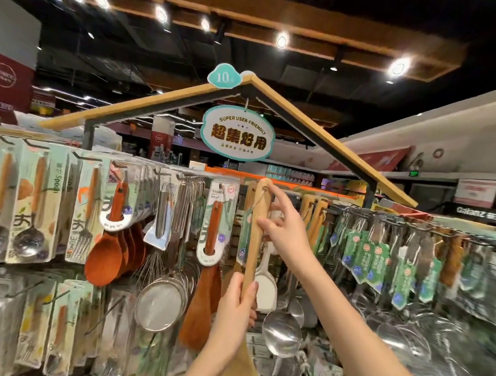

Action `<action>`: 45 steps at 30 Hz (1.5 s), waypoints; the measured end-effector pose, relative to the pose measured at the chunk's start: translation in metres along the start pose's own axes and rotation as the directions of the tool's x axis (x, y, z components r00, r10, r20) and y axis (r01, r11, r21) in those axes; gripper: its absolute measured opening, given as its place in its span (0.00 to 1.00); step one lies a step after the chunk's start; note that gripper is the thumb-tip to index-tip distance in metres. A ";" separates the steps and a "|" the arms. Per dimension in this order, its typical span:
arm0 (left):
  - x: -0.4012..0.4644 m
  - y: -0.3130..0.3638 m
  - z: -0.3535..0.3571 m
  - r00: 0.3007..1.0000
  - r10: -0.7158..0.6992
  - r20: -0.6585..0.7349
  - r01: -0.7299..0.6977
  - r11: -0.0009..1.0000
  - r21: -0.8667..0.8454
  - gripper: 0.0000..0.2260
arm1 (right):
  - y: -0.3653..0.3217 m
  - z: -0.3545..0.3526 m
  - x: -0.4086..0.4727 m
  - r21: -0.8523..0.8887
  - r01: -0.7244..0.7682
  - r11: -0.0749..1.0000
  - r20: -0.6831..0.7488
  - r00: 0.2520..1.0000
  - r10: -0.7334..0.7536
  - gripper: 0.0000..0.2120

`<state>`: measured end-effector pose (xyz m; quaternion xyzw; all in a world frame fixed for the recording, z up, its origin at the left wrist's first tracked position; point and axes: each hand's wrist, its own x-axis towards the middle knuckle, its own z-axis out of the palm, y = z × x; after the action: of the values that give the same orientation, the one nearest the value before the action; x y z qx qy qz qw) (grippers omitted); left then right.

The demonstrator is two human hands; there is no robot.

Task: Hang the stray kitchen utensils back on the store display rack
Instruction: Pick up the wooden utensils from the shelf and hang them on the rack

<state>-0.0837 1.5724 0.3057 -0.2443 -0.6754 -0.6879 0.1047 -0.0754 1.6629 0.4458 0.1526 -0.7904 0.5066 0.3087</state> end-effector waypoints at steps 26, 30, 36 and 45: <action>0.061 -0.009 -0.030 0.981 0.160 -0.113 -0.101 0.906 0.410 0.22 | 0.079 0.016 0.074 -0.101 -0.123 0.987 -0.037 0.992 0.120 0.32; 0.091 0.004 -0.055 0.930 0.350 -0.109 -0.214 0.760 0.614 0.27 | 0.090 0.023 0.088 -0.115 -0.133 0.984 -0.051 0.990 0.128 0.33; 0.139 0.015 -0.062 0.966 0.255 0.034 -0.171 0.541 0.823 0.29 | 0.095 0.028 0.089 -0.087 -0.132 0.987 0.006 0.991 0.133 0.35; 0.172 0.026 -0.068 0.991 0.045 0.129 -0.135 0.464 0.875 0.27 | 0.076 -0.003 0.034 -0.345 -0.121 0.931 0.085 0.983 0.160 0.28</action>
<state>-0.2321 1.5356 0.4126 -0.2206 -0.9231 -0.2237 0.2219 -0.1421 1.7015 0.4147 0.0683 -0.8905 0.3750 0.2486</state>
